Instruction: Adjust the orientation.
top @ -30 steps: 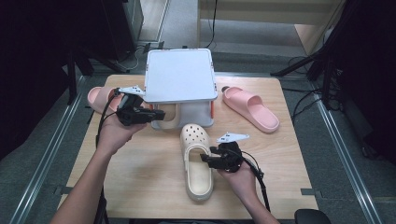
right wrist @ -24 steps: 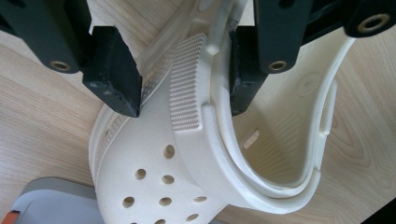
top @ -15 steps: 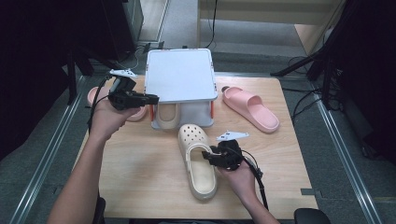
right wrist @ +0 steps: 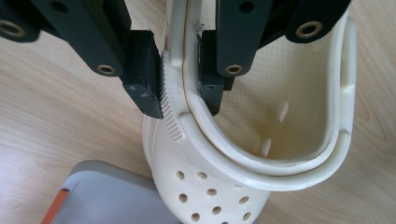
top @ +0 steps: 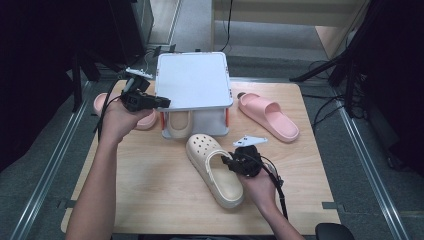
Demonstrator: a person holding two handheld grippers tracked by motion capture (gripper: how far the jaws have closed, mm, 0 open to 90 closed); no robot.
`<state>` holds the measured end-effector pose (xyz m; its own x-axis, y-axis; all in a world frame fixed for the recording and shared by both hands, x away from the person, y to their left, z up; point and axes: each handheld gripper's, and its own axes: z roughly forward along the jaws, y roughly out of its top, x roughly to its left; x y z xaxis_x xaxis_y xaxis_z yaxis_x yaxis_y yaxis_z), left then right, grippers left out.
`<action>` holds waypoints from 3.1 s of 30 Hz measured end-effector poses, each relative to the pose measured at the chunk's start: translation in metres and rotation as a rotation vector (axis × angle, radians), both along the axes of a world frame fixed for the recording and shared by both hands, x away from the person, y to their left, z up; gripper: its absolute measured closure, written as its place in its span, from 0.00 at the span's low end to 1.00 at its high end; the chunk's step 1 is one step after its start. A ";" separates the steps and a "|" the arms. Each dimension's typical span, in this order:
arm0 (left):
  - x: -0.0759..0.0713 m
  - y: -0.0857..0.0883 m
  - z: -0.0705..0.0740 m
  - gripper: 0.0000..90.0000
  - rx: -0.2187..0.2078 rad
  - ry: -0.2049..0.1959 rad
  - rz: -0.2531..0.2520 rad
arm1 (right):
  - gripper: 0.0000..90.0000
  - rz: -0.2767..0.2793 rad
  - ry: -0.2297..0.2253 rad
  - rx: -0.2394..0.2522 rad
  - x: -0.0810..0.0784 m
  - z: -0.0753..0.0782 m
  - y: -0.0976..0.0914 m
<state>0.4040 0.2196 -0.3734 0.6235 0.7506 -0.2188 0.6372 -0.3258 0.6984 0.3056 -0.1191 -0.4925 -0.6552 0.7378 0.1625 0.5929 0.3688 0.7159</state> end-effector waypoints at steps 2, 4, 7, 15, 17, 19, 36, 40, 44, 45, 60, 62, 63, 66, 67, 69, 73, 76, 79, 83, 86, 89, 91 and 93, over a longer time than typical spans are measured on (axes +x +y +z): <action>0.000 -0.001 -0.002 0.88 -0.008 0.003 -0.003 | 0.84 -0.014 0.003 0.018 0.005 0.003 -0.003; 0.000 -0.001 -0.002 0.88 -0.007 0.002 -0.005 | 0.85 -0.018 0.008 0.024 0.008 0.005 -0.005; -0.001 0.000 -0.003 0.88 -0.013 -0.002 0.000 | 0.85 -0.025 0.009 0.015 0.012 0.010 -0.006; -0.002 0.000 -0.003 0.87 -0.008 -0.006 -0.001 | 0.85 -0.037 -0.032 0.014 0.026 0.031 -0.008; -0.002 0.000 -0.003 0.87 -0.010 -0.006 0.001 | 0.85 -0.045 -0.042 0.010 0.032 0.036 -0.007; -0.002 0.000 -0.003 0.87 -0.011 -0.004 0.000 | 0.85 -0.049 -0.048 0.005 0.036 0.038 -0.007; -0.002 0.003 -0.005 0.87 -0.040 -0.010 -0.002 | 0.84 -0.180 -0.038 -0.040 0.091 0.028 0.017; -0.003 0.003 -0.006 0.87 -0.040 -0.016 -0.001 | 0.81 -0.192 -0.040 -0.033 0.091 0.021 0.024; -0.003 0.004 -0.006 0.87 -0.046 -0.016 0.001 | 0.76 -0.180 -0.044 -0.030 0.086 0.016 0.024; -0.003 0.004 -0.006 0.87 -0.045 -0.016 0.002 | 0.74 -0.170 -0.042 -0.020 0.086 0.015 0.023; -0.004 0.005 -0.007 0.87 -0.056 -0.017 0.003 | 0.65 -0.072 -0.043 0.063 0.062 0.031 -0.002; -0.004 0.005 -0.007 0.87 -0.056 -0.016 0.003 | 0.67 -0.052 -0.053 0.053 0.055 0.031 -0.005; -0.004 0.005 -0.007 0.87 -0.056 -0.015 0.003 | 0.68 -0.045 -0.047 0.059 0.053 0.031 -0.006; -0.004 0.005 -0.008 0.87 -0.060 -0.015 0.003 | 0.74 -0.020 -0.035 0.074 0.047 0.030 -0.009; -0.003 0.005 -0.008 0.87 -0.062 -0.014 0.003 | 0.76 -0.010 -0.033 0.077 0.044 0.030 -0.010; -0.003 0.005 -0.008 0.87 -0.064 -0.013 0.003 | 0.82 0.011 -0.036 0.089 0.038 0.028 -0.013; -0.003 0.006 -0.008 0.87 -0.067 -0.013 0.001 | 0.90 0.052 -0.033 0.087 0.026 0.024 -0.016; -0.003 0.006 -0.008 0.87 -0.068 -0.011 0.001 | 0.93 0.071 -0.031 0.083 0.019 0.021 -0.018; -0.003 0.006 -0.008 0.87 -0.062 -0.014 -0.001 | 0.97 0.094 -0.018 0.083 0.007 0.015 -0.020; -0.003 0.006 -0.008 0.87 -0.067 -0.015 -0.003 | 1.00 0.095 -0.002 0.092 -0.001 0.008 -0.021; -0.003 0.006 -0.008 0.87 -0.067 -0.016 -0.006 | 1.00 0.109 0.005 0.090 -0.008 0.005 -0.022; -0.002 0.007 -0.009 0.87 -0.071 -0.015 -0.006 | 1.00 0.121 0.016 0.095 -0.014 0.001 -0.026; -0.002 0.007 -0.009 0.87 -0.071 -0.016 -0.008 | 1.00 0.135 0.006 0.097 -0.018 -0.003 -0.029; -0.002 0.006 -0.008 0.87 -0.069 -0.017 -0.008 | 1.00 0.144 0.002 0.088 -0.022 -0.008 -0.030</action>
